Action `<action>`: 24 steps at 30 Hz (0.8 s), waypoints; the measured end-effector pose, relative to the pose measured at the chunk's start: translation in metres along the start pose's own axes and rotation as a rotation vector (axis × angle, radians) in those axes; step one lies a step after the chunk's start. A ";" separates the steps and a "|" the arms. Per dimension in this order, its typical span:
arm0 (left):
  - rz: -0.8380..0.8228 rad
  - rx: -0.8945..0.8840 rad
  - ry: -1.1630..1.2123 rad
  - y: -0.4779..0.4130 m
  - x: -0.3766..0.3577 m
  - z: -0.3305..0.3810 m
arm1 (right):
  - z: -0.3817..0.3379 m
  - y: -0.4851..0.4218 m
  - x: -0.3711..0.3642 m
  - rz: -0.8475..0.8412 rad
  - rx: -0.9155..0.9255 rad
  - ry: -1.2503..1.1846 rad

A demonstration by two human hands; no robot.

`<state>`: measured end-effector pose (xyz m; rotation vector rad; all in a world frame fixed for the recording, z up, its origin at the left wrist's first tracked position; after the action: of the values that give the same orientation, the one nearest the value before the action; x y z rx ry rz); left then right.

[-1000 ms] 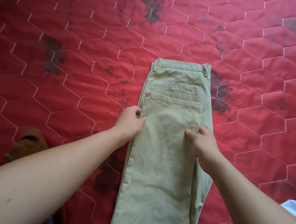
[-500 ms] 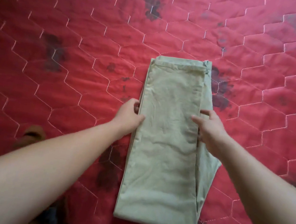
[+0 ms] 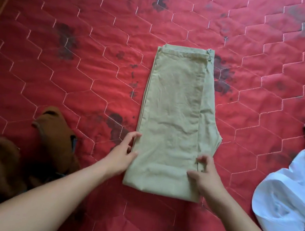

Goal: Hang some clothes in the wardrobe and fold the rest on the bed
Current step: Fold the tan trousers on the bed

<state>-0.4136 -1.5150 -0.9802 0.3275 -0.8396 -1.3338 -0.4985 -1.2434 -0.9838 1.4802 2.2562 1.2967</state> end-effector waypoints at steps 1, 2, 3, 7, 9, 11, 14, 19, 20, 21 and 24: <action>-0.039 -0.011 0.053 0.001 0.000 0.004 | -0.004 0.002 -0.001 -0.068 0.018 -0.031; -0.067 -0.011 0.099 0.002 0.002 0.007 | -0.008 0.005 -0.002 -0.133 0.031 -0.051; -0.091 0.001 0.130 0.005 0.006 0.009 | -0.010 0.008 -0.001 -0.191 0.023 -0.073; -0.239 0.177 0.284 0.032 0.000 -0.005 | 0.002 0.031 0.002 -0.371 -0.133 -0.200; -0.299 0.313 0.462 0.052 -0.007 -0.019 | 0.007 0.050 -0.002 -0.522 -0.221 -0.320; -0.315 0.331 0.609 0.062 0.000 -0.018 | -0.001 0.064 0.002 -0.637 -0.259 -0.438; -0.305 0.159 0.551 0.057 0.026 0.008 | -0.033 0.064 0.013 -0.669 -0.173 -0.538; -0.018 -0.166 -0.050 0.028 0.055 0.063 | -0.110 0.026 0.046 -0.065 0.467 0.579; 0.015 -0.214 -0.112 0.021 0.056 0.073 | -0.120 0.018 0.052 0.060 0.465 0.683; 0.027 -0.251 -0.090 0.013 0.056 0.080 | -0.129 0.011 0.059 0.161 0.458 0.673; 0.109 -0.235 0.238 -0.015 0.067 0.095 | -0.145 -0.020 0.057 0.017 0.405 0.188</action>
<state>-0.4902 -1.5585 -0.9028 0.2454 -0.4894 -1.2481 -0.6186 -1.2843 -0.8907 1.5511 2.7630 1.0650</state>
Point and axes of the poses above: each hand's wrist, its own y-axis away from the middle knuckle, its own x-axis out of the back of the hand, z = x × y, the point moved 10 cm from there along -y, towards the middle knuckle, and after that the axes turned 2 degrees about x, right-handed, at the moved point
